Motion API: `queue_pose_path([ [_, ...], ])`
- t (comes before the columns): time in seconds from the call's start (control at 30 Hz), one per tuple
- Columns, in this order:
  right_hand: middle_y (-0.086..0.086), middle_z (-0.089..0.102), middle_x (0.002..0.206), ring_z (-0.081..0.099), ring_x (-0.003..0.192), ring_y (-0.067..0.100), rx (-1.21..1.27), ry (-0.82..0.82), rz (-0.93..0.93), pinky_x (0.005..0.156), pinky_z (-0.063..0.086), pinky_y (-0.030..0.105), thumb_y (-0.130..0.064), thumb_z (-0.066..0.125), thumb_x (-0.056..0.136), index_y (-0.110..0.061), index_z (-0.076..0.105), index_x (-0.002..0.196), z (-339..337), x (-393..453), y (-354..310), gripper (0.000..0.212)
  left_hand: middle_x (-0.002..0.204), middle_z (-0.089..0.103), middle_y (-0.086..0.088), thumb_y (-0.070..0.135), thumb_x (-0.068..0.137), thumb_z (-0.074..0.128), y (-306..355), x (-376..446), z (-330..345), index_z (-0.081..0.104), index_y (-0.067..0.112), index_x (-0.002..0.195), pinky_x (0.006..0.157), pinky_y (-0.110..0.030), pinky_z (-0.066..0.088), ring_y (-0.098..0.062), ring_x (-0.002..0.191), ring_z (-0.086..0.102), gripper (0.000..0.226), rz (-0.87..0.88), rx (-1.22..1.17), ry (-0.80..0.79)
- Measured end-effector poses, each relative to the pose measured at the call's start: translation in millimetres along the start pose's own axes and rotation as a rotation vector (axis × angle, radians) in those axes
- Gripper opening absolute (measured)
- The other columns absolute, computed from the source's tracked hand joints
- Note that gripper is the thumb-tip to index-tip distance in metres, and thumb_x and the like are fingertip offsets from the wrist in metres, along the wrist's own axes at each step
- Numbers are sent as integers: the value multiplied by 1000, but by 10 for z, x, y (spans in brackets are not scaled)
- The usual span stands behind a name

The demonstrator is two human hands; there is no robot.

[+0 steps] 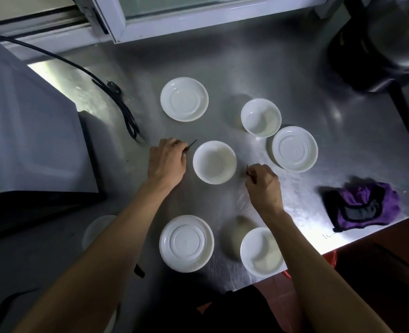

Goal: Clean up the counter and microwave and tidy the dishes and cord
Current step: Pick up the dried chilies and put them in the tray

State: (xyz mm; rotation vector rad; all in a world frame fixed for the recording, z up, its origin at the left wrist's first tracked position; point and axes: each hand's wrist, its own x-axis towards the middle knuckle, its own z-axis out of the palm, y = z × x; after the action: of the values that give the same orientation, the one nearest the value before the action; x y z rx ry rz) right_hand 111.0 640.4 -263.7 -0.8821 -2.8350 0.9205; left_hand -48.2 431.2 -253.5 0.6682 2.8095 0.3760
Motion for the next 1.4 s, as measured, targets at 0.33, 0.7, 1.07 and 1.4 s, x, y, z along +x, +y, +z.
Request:
queue_pose_path([
  [0.33, 9, 70, 93, 63, 78, 18, 92, 163, -164, 71, 54, 22, -4, 65, 93, -4, 70, 100, -106, 124, -166, 9, 102, 61, -1, 24, 95, 61, -72, 163, 159, 70, 20, 102, 85, -45, 39, -27, 103, 53, 13, -16, 109, 2],
  [0.7, 6, 68, 96, 63, 83, 20, 197, 96, -260, 75, 56, 39, -2, 66, 89, -6, 70, 102, -141, 171, -544, 14, 86, 66, -1, 19, 90, 69, 90, -27, -170, 66, 18, 91, 75, -44, 46, -28, 86, 60, 3, 16, -47, 170],
  [1.07, 8, 68, 99, 65, 85, 23, 309, 15, -462, 80, 53, 32, 4, 62, 85, -6, 71, 100, -213, -43, -1024, 21, 85, 65, 2, 22, 89, 71, 190, -784, -545, 66, 21, 89, 73, -42, 46, -23, 82, 59, 5, -82, -30, 315],
  [1.4, 7, 70, 97, 65, 85, 21, 295, -146, -680, 80, 53, 30, 1, 64, 86, -8, 72, 100, -14, -477, -1427, 18, 80, 64, -2, 23, 91, 57, -84, -1726, -649, 66, 18, 87, 70, -44, 47, -24, 75, 57, 11, -223, -108, 451],
])
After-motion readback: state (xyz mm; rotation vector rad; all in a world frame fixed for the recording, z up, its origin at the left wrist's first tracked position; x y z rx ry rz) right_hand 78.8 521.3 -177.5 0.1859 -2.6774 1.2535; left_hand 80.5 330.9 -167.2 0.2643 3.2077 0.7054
